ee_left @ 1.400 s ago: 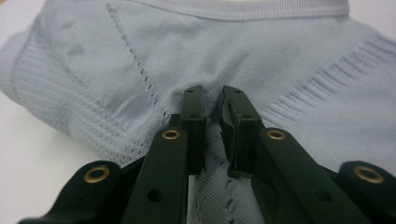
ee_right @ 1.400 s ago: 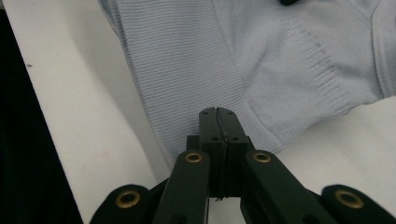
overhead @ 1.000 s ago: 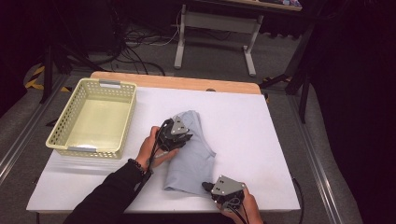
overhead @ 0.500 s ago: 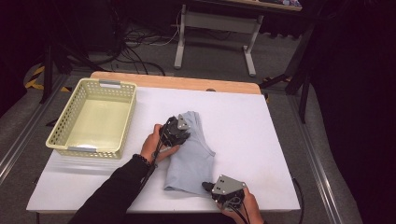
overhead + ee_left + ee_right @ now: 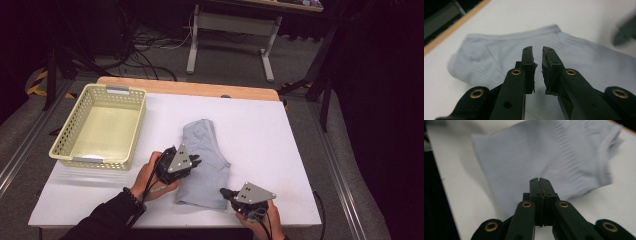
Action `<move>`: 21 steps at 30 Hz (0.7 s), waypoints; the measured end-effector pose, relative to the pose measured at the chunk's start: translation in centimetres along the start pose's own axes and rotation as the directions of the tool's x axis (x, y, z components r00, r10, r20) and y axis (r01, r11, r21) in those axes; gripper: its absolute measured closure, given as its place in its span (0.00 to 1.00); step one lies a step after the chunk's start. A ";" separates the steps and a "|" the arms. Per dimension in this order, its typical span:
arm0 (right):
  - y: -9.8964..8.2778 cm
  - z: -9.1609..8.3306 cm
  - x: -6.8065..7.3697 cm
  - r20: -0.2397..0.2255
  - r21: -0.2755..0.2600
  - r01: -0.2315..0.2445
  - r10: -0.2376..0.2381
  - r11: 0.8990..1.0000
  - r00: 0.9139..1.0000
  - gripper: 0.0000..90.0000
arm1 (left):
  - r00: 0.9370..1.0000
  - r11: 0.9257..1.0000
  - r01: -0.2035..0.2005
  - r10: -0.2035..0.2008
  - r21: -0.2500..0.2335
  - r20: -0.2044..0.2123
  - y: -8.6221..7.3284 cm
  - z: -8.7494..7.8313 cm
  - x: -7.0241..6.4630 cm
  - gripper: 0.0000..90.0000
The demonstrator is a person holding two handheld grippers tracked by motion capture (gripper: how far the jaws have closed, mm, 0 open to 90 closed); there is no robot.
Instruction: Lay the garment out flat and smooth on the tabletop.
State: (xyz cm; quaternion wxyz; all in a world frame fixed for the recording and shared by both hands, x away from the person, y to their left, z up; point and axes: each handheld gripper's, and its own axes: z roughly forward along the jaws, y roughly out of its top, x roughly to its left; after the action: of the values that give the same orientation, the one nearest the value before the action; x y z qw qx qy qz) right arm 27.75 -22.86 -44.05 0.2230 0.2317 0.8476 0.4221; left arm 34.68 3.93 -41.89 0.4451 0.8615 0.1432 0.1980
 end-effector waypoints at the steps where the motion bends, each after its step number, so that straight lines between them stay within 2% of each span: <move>1: 0.0 0.0 0.0 0.000 0.000 0.000 0.000 1.000 1.000 0.99 | 1.000 1.000 0.000 0.000 0.000 0.000 0.0 0.0 0.0 0.90; 2: 0.6 -0.6 -1.2 0.022 -0.049 -0.027 0.029 0.998 0.999 0.98 | 1.000 1.000 -0.009 0.008 0.026 0.022 -0.8 -0.2 -0.8 0.90; 3: 1.0 -0.8 -1.8 0.026 -0.076 -0.038 0.040 0.996 0.999 1.00 | 0.999 0.999 -0.013 0.012 0.040 0.032 -1.1 -0.1 -1.1 0.90; 4: 1.0 -0.8 -1.8 0.026 -0.076 -0.038 0.040 0.996 0.999 1.00 | 0.999 0.999 -0.013 0.012 0.040 0.032 -1.1 -0.1 -1.1 0.90; 5: 1.8 -0.8 -3.5 0.045 -0.110 -0.049 0.054 0.993 0.998 1.00 | 0.999 0.997 -0.018 0.014 0.071 0.053 -1.8 0.1 -1.8 0.89; 6: 2.0 -0.7 -3.9 0.048 -0.116 -0.053 0.058 0.992 0.997 1.00 | 0.999 0.997 -0.018 0.014 0.071 0.053 -1.8 0.1 -1.8 0.89; 7: 2.6 -0.2 -5.0 0.047 -0.122 -0.061 0.067 0.991 0.997 1.00 | 0.997 0.996 -0.020 0.013 0.091 0.078 -2.4 0.1 -2.3 0.89; 8: 3.1 0.3 -5.8 0.053 -0.118 -0.057 0.063 0.991 0.997 1.00 | 0.996 0.995 -0.021 0.013 0.096 0.084 -2.5 0.1 -2.4 0.89; 9: 3.1 0.3 -5.8 0.053 -0.118 -0.057 0.063 0.991 0.997 1.00 | 0.996 0.995 -0.021 0.013 0.096 0.084 -2.5 0.1 -2.4 0.89; 10: 3.6 0.8 -6.4 0.057 -0.111 -0.050 0.056 0.993 0.997 1.00 | 0.996 0.995 -0.022 0.013 0.100 0.090 -2.8 0.2 -2.6 0.89; 11: 4.8 2.8 -8.0 0.072 -0.094 -0.012 0.019 0.995 0.997 1.00 | 0.995 0.994 -0.015 0.003 0.111 0.103 -3.1 0.3 -2.8 0.90; 13: 5.2 3.4 -8.4 0.077 -0.093 -0.001 0.009 0.996 0.997 1.00 | 0.994 0.994 -0.021 0.008 0.112 0.112 -3.3 0.6 -2.9 0.90; 14: 6.4 5.7 -9.5 0.048 -0.087 0.017 -0.012 0.996 0.999 0.99 | 0.993 0.994 -0.017 0.003 0.110 0.121 -3.5 0.7 -2.9 0.90; 15: 6.8 6.7 -9.8 0.036 -0.098 0.029 -0.026 0.995 0.999 0.99 | 0.992 0.994 -0.015 0.001 0.108 0.127 -3.6 0.9 -3.0 0.90; 16: 6.8 6.7 -9.8 0.036 -0.098 0.029 -0.026 0.995 0.999 0.99 | 0.991 0.994 -0.014 0.000 0.106 0.130 -3.8 1.0 -2.9 0.90; 17: 7.7 8.7 -10.3 0.013 -0.071 0.051 -0.050 0.996 0.999 0.98 | 0.991 0.995 -0.008 -0.006 0.102 0.137 -3.9 1.0 -2.9 0.91; 18: 8.0 9.8 -10.5 0.012 -0.042 0.057 -0.056 0.998 0.998 0.98 | 0.990 0.996 0.004 -0.017 0.092 0.143 -4.0 1.1 -2.8 0.91; 19: 8.1 10.8 -10.7 -0.007 -0.022 0.053 -0.053 0.998 0.999 0.98 | 0.989 0.996 0.008 -0.020 0.086 0.148 -4.2 1.1 -2.8 0.92; 20: 8.1 10.8 -10.7 -0.007 -0.022 0.053 -0.053 0.998 0.999 0.98 | 0.989 0.996 0.008 -0.020 0.086 0.148 -4.2 1.1 -2.8 0.92; 21: 8.2 11.6 -10.9 -0.019 -0.004 0.044 -0.044 0.999 0.999 0.98 | 0.988 0.996 0.005 -0.018 0.085 0.153 -4.3 1.2 -2.8 0.92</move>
State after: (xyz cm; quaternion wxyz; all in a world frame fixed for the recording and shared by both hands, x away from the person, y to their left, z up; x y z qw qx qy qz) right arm 44.76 -17.71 -41.68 0.2246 0.2086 0.8538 0.4208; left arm 32.49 4.37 -46.64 0.4194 0.8913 0.1217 0.1221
